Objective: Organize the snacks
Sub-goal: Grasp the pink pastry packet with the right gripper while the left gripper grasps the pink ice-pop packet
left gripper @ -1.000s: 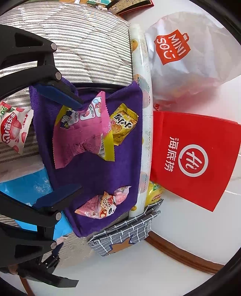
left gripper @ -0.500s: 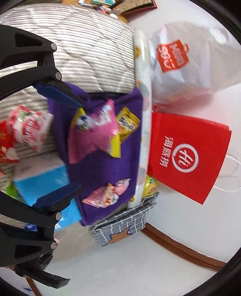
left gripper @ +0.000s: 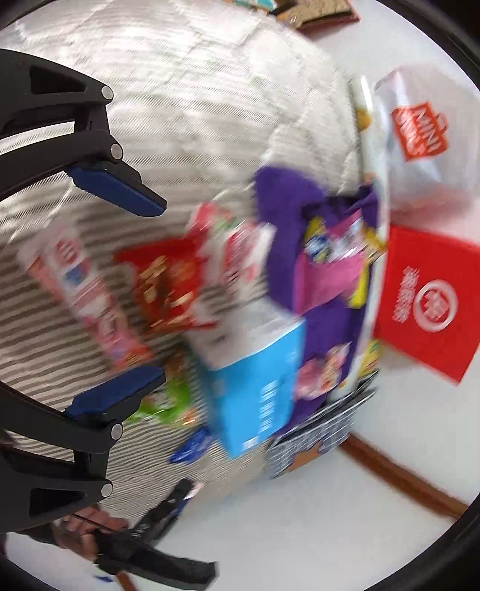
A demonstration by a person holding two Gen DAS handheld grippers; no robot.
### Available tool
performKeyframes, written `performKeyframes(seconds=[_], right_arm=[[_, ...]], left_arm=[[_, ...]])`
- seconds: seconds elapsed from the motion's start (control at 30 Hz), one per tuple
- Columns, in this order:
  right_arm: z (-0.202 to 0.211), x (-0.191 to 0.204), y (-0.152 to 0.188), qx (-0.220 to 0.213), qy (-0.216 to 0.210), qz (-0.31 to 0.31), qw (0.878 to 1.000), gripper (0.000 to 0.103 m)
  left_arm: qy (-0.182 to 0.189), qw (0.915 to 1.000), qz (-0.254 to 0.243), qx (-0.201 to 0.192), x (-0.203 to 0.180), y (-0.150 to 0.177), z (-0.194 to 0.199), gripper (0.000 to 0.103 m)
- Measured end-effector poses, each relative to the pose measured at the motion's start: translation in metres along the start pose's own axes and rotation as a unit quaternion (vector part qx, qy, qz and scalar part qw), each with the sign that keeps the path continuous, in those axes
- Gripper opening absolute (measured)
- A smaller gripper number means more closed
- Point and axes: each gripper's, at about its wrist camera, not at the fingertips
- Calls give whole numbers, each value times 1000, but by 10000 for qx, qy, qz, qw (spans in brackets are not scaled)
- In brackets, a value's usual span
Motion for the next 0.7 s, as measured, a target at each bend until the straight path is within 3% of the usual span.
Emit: performKeyframes(seconds=[0.1, 0.17, 0.27, 0.33, 0.43, 0.57, 0.63, 0.7], right_arm=[[7, 5, 7, 7, -68, 32, 10000, 40], [13, 7, 11, -9, -165, 53, 9998, 40], [23, 12, 17, -92, -195, 106, 9997, 40], [28, 12, 20, -121, -203, 94, 9997, 41], [32, 11, 26, -119, -227, 28, 9997, 41], [31, 9, 33, -47, -195, -42, 9998, 41], [31, 9, 37, -17, -206, -62, 9998, 41], [31, 11, 40, -26, -179, -63, 9998, 40]], left_arm=[[202, 9993, -141, 296, -10, 16, -14, 80], [-3, 9992, -372, 155, -20, 26, -12, 80], [199, 9981, -502, 295, -30, 34, -11, 78], [88, 9980, -576, 236, -36, 40, -10, 76], [-354, 9963, -783, 61, -44, 47, -10, 63], [-967, 9877, -1223, -137, -55, 57, -10, 37], [-956, 9868, -1292, -200, -54, 57, -8, 22], [-879, 9886, -1208, -183, -51, 55, -5, 20]])
Point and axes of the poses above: each gripper's, at about its wrist camera, not at the fingertips, and z roughly against the way its jaws point, x to its left, y to its underside, and after that the axes turned 1 degree about y, right-handed
